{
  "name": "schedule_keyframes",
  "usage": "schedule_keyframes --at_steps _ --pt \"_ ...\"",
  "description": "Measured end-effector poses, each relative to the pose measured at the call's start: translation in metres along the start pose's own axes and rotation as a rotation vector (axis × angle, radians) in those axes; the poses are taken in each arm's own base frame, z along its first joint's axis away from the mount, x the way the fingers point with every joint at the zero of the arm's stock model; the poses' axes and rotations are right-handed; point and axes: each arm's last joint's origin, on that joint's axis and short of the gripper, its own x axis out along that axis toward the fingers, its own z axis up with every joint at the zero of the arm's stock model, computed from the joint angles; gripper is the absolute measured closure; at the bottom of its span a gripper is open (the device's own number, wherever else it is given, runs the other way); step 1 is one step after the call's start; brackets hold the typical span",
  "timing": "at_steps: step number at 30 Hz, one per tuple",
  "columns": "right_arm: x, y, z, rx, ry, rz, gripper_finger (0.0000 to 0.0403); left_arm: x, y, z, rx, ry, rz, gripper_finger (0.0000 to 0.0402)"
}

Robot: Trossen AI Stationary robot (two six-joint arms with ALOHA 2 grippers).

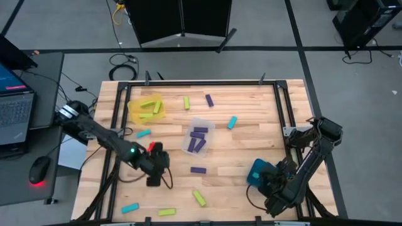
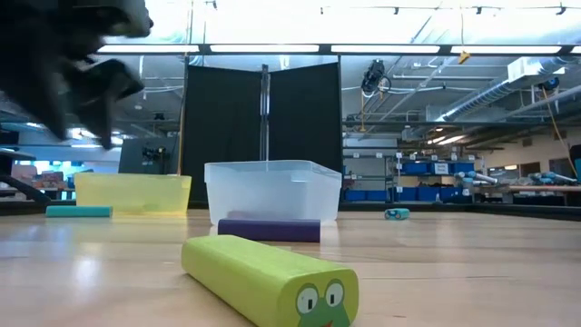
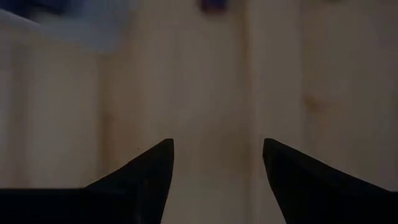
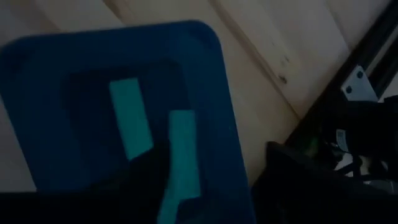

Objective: Sort blocks
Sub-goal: Put the bottom right blue block into the blue bin, then put the left green block into the yellow bin

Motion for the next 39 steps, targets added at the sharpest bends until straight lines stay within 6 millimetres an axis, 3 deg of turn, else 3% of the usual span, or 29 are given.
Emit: schedule_keyframes --at_steps 4,9,14,24,32,39 --pt "-0.005 -0.005 0.003 0.002 -0.065 0.036 0.0049 0.004 -0.019 -0.001 0.002 0.028 -0.061 0.0133" --pt "-0.009 -0.008 0.007 0.015 -0.195 0.082 0.0021 -0.003 -0.057 0.007 0.040 -0.036 -0.189 0.0119" --pt "-0.010 -0.007 0.009 0.018 -0.266 0.104 0.0031 -0.002 -0.095 0.012 0.085 -0.059 -0.256 0.0114" --pt "-0.011 -0.001 0.010 0.036 -0.316 0.167 0.0075 0.023 -0.152 0.012 0.073 0.032 -0.236 0.0077" --pt "-0.012 0.001 0.011 0.048 -0.356 0.196 0.0101 0.043 -0.169 0.012 0.038 0.116 -0.154 0.0039" --pt "-0.012 0.002 0.011 0.036 -0.369 0.206 0.0115 0.060 -0.172 0.002 -0.009 0.161 -0.113 0.0036"
